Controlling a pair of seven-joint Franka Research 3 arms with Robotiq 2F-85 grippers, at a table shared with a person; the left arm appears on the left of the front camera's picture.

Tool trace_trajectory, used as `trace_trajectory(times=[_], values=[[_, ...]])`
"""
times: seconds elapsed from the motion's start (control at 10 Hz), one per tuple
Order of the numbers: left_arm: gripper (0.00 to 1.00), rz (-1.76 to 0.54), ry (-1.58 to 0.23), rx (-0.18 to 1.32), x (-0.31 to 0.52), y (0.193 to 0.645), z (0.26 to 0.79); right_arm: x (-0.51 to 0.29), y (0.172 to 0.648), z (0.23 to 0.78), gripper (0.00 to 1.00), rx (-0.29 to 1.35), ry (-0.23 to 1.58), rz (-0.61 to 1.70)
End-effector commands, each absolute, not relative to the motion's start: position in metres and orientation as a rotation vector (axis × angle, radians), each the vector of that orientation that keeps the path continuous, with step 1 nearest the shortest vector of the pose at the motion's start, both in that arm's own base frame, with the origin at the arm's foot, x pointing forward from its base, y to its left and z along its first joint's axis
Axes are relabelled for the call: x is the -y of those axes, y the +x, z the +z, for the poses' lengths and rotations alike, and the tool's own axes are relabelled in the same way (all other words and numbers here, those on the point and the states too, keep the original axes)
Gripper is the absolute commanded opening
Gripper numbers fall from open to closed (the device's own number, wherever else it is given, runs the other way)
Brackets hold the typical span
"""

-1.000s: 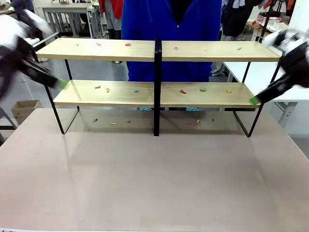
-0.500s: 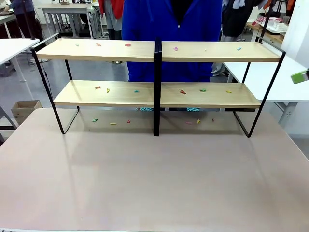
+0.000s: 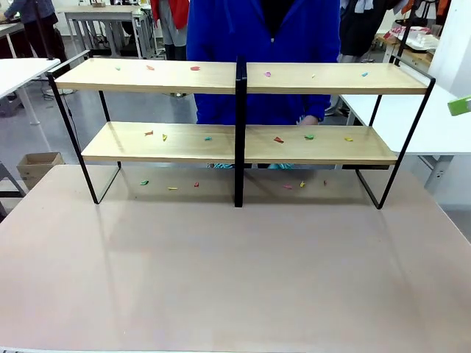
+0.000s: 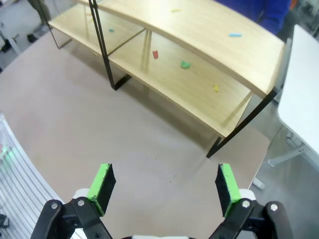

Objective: Clean the shelves.
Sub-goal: Pick up the Duster when the human hands it over.

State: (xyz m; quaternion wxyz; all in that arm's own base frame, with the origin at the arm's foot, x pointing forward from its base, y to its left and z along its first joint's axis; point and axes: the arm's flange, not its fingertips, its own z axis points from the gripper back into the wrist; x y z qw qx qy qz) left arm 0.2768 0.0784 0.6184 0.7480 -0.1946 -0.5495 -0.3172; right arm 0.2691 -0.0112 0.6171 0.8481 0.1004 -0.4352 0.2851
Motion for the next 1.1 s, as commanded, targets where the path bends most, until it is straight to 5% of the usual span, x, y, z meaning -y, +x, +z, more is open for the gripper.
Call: trace_trajectory(times=[0.0, 0.1, 1.0], values=[[1.0, -0.618, -0.391, 1.196, -0.038, 0.242, 0.544, 0.014, 0.269, 0.611, 1.0, 0.996, 0.245, 0.62], [1.0, -0.694, -0.426, 1.202, -0.078, 0.277, 0.618, 0.014, 0.268, 0.613, 1.0, 1.015, 0.253, 0.615], [1.0, -0.694, -0.426, 1.202, -0.078, 0.277, 0.618, 0.009, 0.27, 0.616, 1.0, 1.087, 0.394, 0.579]])
